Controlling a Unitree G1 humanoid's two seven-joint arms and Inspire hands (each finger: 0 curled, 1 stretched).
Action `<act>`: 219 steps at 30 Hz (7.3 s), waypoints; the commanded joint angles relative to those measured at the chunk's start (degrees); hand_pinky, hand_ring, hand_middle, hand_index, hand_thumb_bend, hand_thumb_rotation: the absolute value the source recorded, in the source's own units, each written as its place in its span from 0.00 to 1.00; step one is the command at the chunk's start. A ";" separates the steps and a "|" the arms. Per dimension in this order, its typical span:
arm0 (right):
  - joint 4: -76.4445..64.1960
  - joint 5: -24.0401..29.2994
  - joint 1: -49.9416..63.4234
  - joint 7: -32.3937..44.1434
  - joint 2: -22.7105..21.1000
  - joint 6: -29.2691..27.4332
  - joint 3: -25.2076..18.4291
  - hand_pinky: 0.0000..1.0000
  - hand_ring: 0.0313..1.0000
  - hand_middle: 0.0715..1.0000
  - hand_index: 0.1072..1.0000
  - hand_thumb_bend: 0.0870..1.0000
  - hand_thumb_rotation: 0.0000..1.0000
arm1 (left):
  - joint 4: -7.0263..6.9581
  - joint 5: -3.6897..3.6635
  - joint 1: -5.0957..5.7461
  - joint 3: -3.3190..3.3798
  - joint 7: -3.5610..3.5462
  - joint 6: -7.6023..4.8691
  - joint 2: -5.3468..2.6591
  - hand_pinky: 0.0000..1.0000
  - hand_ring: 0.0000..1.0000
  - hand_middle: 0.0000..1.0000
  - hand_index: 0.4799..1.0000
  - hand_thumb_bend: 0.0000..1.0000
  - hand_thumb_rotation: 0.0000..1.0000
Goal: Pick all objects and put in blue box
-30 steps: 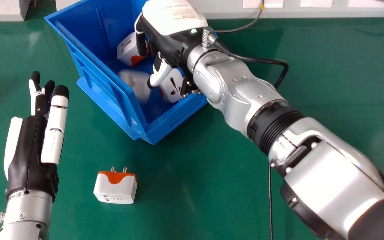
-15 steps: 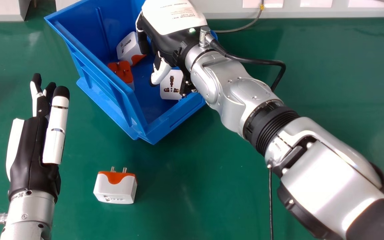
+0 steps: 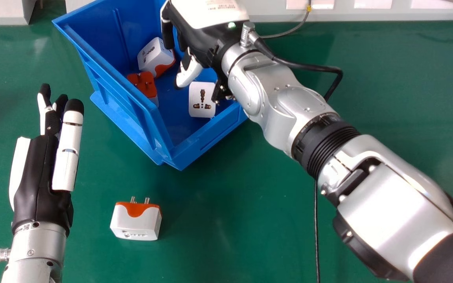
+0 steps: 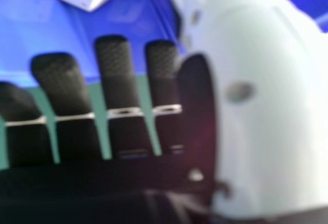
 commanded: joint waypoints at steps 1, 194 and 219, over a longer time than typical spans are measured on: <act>-4.06 1.30 0.45 -1.39 -1.16 0.07 -1.64 0.28 0.33 0.44 0.42 0.48 0.00 | 0.40 0.04 -0.90 0.44 -0.05 -0.60 0.87 1.00 1.00 1.00 1.00 0.38 1.00; -27.98 -23.85 14.93 13.94 -10.83 -35.45 21.59 1.00 1.00 1.00 1.00 0.52 0.54 | 2.97 0.84 7.18 -0.08 4.71 -12.53 -4.45 1.00 1.00 1.00 1.00 0.34 1.00; -17.92 -29.53 10.35 5.94 -4.84 -32.60 25.60 1.00 1.00 1.00 1.00 0.34 0.29 | -0.06 2.69 8.69 -1.97 6.57 -11.84 -5.95 1.00 1.00 1.00 1.00 0.34 1.00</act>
